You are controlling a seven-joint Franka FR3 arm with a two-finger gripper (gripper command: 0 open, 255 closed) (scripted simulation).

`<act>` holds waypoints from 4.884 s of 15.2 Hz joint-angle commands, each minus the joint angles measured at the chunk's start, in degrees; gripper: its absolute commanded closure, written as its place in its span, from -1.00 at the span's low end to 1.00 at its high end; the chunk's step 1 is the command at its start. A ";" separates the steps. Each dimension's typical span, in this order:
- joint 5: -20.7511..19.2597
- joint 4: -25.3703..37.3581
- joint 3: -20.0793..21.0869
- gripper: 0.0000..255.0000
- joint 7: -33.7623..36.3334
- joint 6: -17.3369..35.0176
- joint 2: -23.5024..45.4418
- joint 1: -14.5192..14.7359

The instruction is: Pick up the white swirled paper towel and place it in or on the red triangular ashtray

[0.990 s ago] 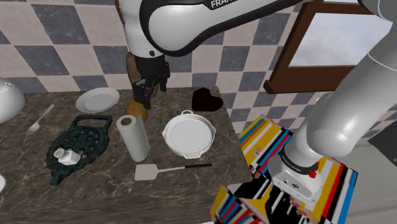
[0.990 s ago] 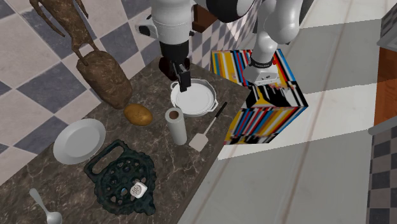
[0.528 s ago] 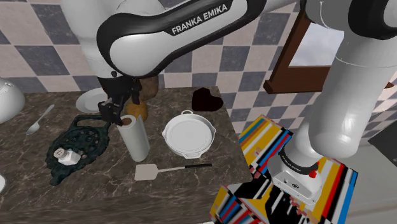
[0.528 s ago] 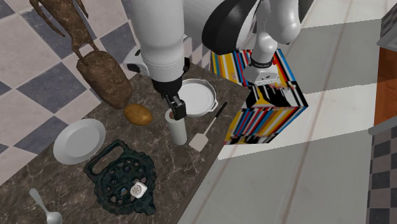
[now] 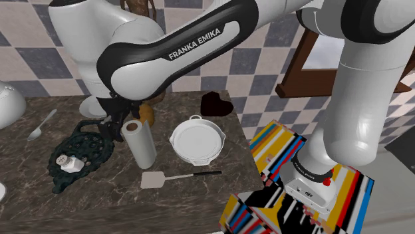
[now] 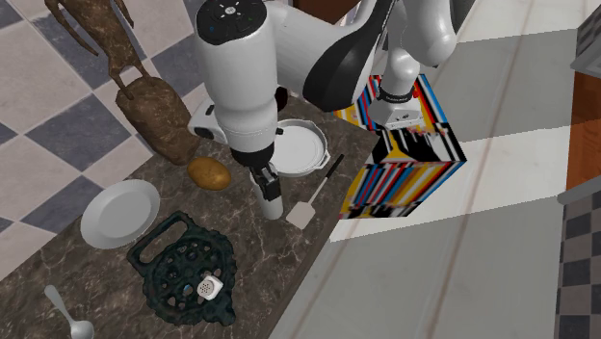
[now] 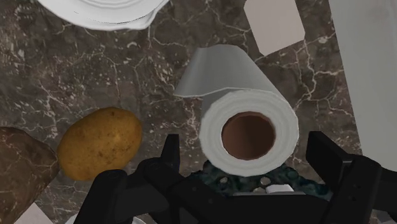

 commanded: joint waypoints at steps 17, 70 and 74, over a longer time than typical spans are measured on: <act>-0.69 -0.97 -0.29 1.00 0.45 1.73 0.91 0.14; 17.09 -11.24 -19.52 1.00 -45.91 -15.34 -32.60 -20.62; 16.67 -10.18 -23.08 1.00 -51.44 -16.55 -32.73 -22.74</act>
